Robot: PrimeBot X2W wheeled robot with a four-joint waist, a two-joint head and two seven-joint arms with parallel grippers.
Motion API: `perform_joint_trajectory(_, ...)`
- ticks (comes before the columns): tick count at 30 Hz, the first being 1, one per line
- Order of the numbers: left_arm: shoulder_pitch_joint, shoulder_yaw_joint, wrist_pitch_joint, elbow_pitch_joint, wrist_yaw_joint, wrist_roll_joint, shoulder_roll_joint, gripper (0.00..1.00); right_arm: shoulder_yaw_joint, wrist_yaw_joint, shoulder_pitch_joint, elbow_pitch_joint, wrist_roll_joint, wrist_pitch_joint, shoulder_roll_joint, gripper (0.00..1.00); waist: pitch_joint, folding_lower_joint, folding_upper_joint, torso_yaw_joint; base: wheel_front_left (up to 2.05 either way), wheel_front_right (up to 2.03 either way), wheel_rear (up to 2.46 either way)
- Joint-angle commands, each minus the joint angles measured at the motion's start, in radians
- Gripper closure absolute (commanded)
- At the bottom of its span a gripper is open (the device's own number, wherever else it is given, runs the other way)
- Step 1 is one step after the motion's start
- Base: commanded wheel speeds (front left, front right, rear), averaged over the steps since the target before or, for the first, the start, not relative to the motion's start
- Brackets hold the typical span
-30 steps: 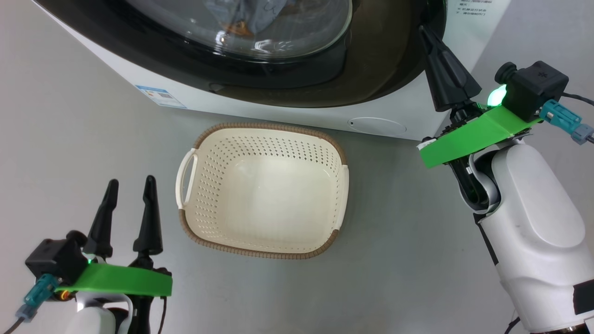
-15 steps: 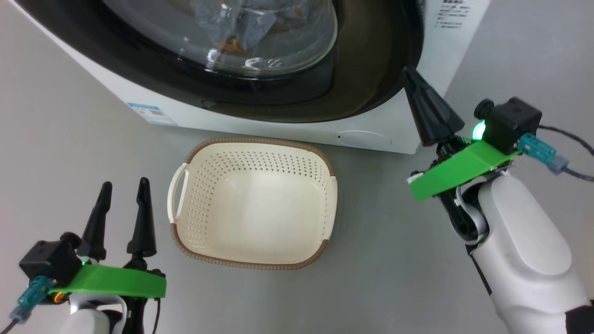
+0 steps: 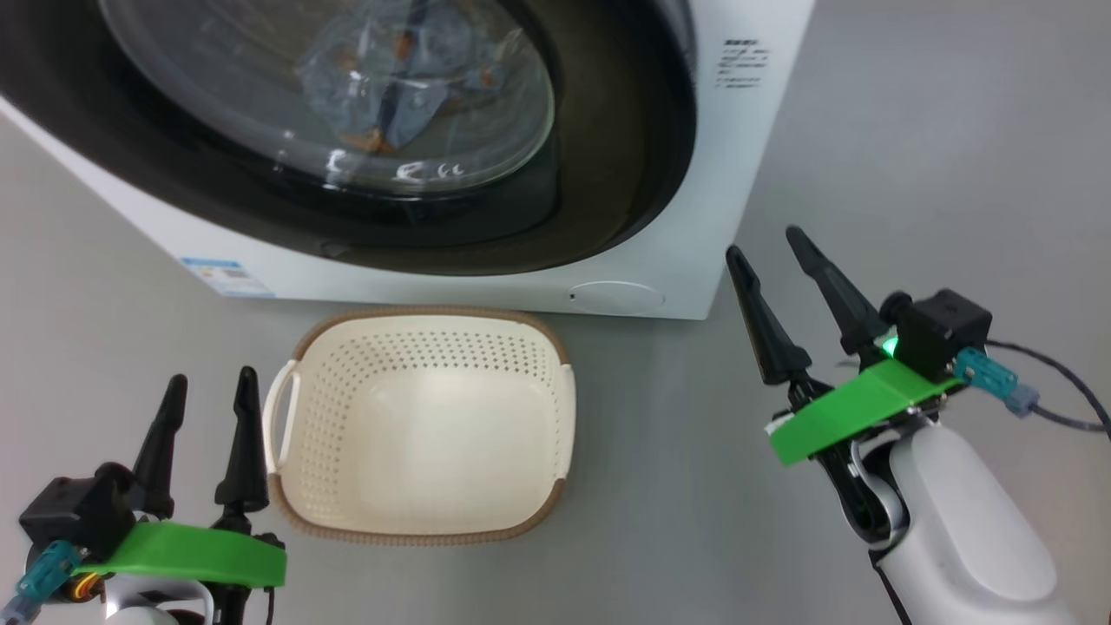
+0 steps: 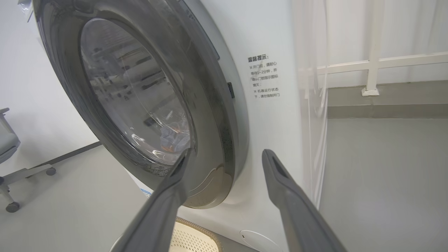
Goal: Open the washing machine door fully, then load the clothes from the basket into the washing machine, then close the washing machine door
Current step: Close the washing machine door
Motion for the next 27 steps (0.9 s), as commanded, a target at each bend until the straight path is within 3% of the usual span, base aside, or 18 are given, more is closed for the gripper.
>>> perform_joint_trajectory(1, 0.002, 0.037, -0.006, -0.017, -0.002, 0.003, 0.035, 0.00, 0.007, 0.001, 0.030, -0.025, 0.005, -0.005, 0.017, 0.00, -0.033, 0.0000, 0.0000, -0.037, 0.00, 0.00, 0.00)
perform_joint_trajectory(13, 0.038, 0.046, -0.006, -0.005, -0.002, 0.015, 0.068, 0.00, -0.058, 0.001, 0.144, -0.042, 0.003, -0.005, 0.015, 0.00, -0.085, 0.0000, 0.0000, -0.152, 0.00, 0.00, 0.00)
perform_joint_trajectory(27, 0.073, 0.087, -0.006, -0.001, -0.002, 0.022, 0.082, 0.00, -0.094, 0.001, 0.206, -0.056, 0.002, -0.005, -0.006, 0.00, -0.113, 0.0000, 0.0000, -0.213, 0.00, 0.00, 0.00)
